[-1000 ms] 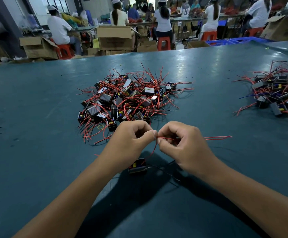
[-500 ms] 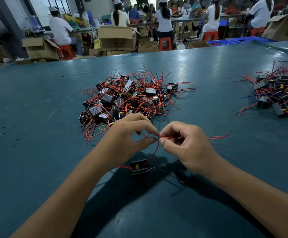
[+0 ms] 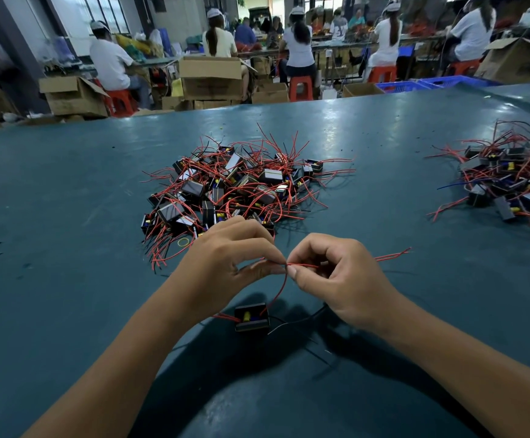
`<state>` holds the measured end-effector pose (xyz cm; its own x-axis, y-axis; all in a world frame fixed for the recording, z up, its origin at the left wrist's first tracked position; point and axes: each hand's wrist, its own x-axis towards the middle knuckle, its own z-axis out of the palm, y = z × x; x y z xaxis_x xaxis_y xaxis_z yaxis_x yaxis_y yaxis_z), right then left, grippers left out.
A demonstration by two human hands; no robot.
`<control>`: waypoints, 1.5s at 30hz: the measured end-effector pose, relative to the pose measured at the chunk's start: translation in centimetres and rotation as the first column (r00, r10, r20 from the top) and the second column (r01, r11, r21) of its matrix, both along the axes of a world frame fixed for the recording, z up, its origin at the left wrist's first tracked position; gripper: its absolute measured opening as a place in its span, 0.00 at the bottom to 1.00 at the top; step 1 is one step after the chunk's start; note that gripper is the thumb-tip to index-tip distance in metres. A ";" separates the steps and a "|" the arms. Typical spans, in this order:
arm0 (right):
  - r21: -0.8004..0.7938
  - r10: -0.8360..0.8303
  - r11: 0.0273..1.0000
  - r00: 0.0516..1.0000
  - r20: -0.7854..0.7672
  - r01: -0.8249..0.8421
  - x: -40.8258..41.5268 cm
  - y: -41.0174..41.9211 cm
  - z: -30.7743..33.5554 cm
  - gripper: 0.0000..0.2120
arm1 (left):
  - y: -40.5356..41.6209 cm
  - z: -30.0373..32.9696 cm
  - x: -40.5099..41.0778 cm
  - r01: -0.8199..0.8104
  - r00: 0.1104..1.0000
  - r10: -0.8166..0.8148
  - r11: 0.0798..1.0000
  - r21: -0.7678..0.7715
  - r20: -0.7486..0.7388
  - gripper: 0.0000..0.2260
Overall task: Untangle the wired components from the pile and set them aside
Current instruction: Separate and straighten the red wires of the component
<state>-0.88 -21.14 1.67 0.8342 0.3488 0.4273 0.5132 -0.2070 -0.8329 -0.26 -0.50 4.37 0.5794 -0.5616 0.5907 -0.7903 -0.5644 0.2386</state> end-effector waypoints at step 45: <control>0.045 -0.029 0.999 0.998 0.049 0.027 -0.2 0.1 0.4 0.04 | -0.1 -0.2 -0.1 -0.025 0.992 0.000 0.982 -0.188 -0.129 0.06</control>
